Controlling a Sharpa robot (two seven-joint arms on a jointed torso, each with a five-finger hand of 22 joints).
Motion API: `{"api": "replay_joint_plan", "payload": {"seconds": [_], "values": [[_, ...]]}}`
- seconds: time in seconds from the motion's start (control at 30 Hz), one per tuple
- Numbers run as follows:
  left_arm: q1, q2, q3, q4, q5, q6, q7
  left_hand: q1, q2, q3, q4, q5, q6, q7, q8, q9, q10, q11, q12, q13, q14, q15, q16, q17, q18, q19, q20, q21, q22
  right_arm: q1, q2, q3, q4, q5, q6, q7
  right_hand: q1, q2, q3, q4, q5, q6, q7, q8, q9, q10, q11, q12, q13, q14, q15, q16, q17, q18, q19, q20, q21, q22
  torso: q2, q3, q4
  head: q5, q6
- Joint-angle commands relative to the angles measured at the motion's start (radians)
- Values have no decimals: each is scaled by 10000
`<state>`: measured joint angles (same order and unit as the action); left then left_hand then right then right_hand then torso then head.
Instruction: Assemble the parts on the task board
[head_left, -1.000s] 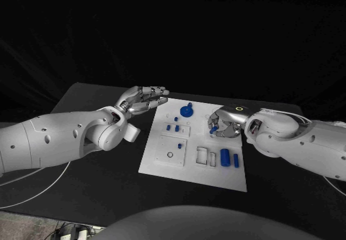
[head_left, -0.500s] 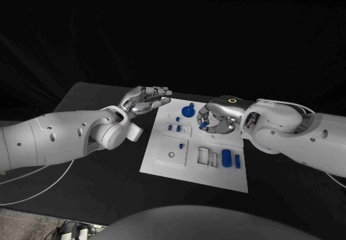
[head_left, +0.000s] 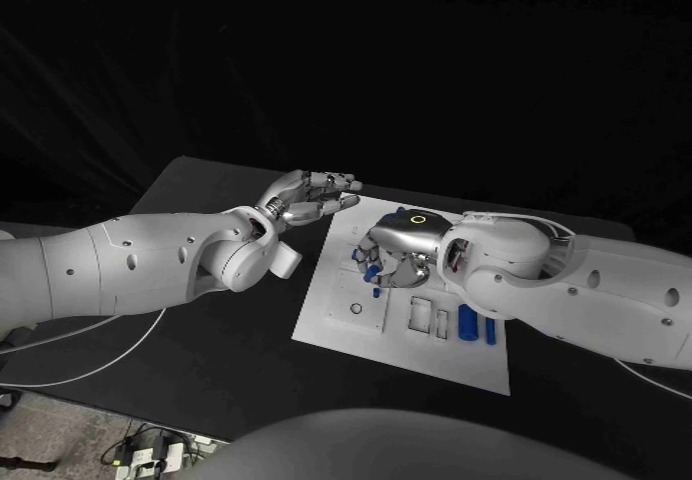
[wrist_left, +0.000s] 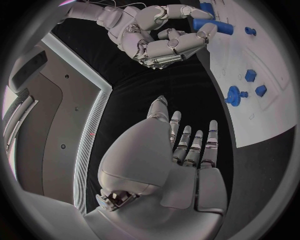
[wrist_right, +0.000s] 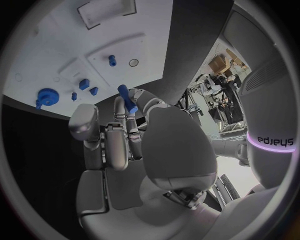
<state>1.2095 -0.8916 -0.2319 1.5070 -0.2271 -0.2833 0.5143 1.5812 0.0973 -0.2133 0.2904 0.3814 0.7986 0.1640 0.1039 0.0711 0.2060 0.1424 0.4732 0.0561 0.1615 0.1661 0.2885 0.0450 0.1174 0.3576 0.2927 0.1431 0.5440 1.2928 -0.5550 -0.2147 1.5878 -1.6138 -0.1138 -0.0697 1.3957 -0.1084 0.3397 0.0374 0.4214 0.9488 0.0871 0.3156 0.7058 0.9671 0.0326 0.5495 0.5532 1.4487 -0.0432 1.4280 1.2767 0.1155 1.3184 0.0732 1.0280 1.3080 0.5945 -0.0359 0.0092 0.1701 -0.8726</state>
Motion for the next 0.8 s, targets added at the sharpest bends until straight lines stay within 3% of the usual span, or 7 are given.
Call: {"api": "replay_joint_plan", "payload": {"seconds": [0.03, 0.23, 0.43, 0.8], "values": [[4, -22, 9, -13, 119, 24, 92, 9, 68, -67, 16, 44, 49, 4, 54, 8, 56, 32, 51, 13, 71, -14, 60, 9, -83, 47, -9, 64, -15, -159, 253, 1, -182, -313, 489, -101, 99, -3, 71, -17, 60, 9, 71, 33, 1, 8, -10, -38, -12, -24, 16, -11, -3, -125, -36, -51, -39, 1272, 4, -4, 12, 22, 0], [6, -158, 10, -59, 319, -80, 228, -406, 178, -241, 34, -50, 41, 9, 70, 1, 59, 33, 52, 9, 61, -29, 66, 3, -126, 57, -13, 81, -70, -477, 698, 7, -439, -648, 585, -217, 106, -21, 82, -30, 78, 5, 79, 20, -3, -1, -1, -69, -26, -32, 29, -21, -21, -119, -56, -45, -76, 1263, -8, -4, -15, 132, 0], [7, -170, 10, -161, 424, -76, 247, -425, 189, -247, 32, -48, 44, 8, 73, 1, 66, 33, 65, 11, 59, -30, 64, 2, -128, 58, -13, 82, -73, -621, 852, 9, -509, -979, 934, -465, 94, -70, 139, -51, 97, -52, 123, -114, -49, -33, 58, -228, -98, -88, 87, -82, -123, -102, -131, -4, -192, 1231, -17, -11, -34, 112, 0], [5, -58, 10, -379, 504, -36, 284, -497, 249, -264, 34, -47, 55, 13, 84, 2, 70, 43, 64, 11, 54, -35, 62, 1, -138, 57, -13, 85, -87, -859, 1005, 9, -498, -1078, 846, -481, 88, -64, 160, -54, 95, -24, 131, -145, -56, 15, 60, -254, -112, -65, 102, -56, -69, -110, -116, 10, -147, 1241, -7, -3, -30, 75, 0]]}}
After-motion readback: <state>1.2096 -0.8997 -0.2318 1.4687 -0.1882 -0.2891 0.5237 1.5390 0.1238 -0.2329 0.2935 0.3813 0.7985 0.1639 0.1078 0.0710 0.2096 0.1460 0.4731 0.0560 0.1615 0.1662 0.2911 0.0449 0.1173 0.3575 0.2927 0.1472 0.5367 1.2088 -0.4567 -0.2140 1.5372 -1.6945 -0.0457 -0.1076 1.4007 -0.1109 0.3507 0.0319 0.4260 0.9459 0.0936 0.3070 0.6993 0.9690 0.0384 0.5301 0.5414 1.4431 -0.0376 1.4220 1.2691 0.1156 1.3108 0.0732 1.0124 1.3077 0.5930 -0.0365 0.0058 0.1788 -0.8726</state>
